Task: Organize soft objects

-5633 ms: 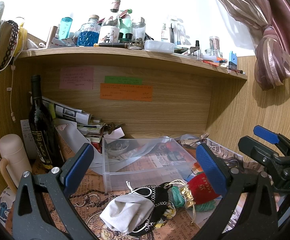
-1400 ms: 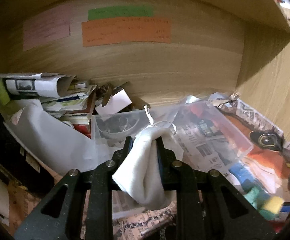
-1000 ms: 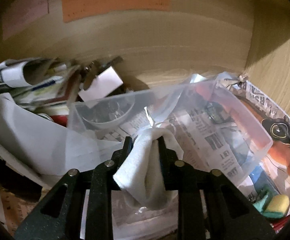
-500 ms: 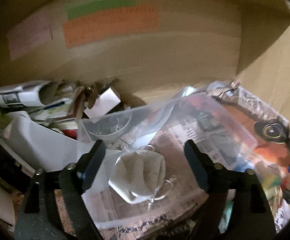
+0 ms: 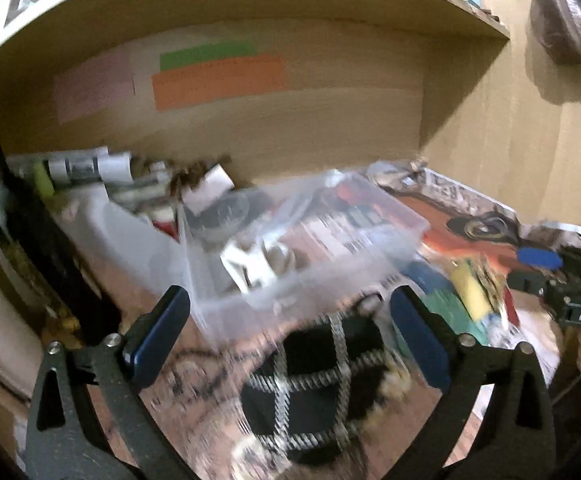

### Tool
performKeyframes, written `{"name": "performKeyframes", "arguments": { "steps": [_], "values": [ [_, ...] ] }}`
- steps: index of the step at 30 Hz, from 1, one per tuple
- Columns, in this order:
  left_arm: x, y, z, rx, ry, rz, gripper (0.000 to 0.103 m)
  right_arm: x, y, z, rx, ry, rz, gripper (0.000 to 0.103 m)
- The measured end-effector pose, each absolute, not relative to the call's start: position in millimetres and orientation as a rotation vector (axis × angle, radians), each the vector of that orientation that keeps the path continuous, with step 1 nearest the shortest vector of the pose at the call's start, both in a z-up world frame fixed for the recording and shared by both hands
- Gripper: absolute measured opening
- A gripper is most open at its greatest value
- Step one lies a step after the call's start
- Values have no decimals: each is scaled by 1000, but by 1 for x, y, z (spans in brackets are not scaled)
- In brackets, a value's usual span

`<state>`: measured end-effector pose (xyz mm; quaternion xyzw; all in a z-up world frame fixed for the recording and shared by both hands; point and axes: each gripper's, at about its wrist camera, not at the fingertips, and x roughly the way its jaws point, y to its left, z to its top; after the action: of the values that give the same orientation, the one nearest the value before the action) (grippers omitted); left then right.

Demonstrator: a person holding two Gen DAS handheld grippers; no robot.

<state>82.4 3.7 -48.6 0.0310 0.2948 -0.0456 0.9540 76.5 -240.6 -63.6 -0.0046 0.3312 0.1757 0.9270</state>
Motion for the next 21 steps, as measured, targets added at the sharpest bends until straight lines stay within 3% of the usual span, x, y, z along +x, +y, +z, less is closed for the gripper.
{"name": "performKeyframes", "arguments": {
  "steps": [4,9,15,17,18,21],
  "values": [
    [69,-1,-69,32,652,-115,102,61,-221,-59,-41,642,417,71],
    [69,-3,-97,-24,741,-142,102,73,-207,-80,-84,687,423,70],
    [79,-1,-108,-67,765,-127,101,84,-220,-94,-15,726,427,37],
    [80,1,-107,-86,755,-132,90,84,-226,-93,20,725,441,35],
    [81,1,-106,-93,758,-139,80,83,-229,-92,42,726,456,35],
    [80,6,-104,-117,746,-148,70,78,-234,-89,68,715,476,30]
  ]
}}
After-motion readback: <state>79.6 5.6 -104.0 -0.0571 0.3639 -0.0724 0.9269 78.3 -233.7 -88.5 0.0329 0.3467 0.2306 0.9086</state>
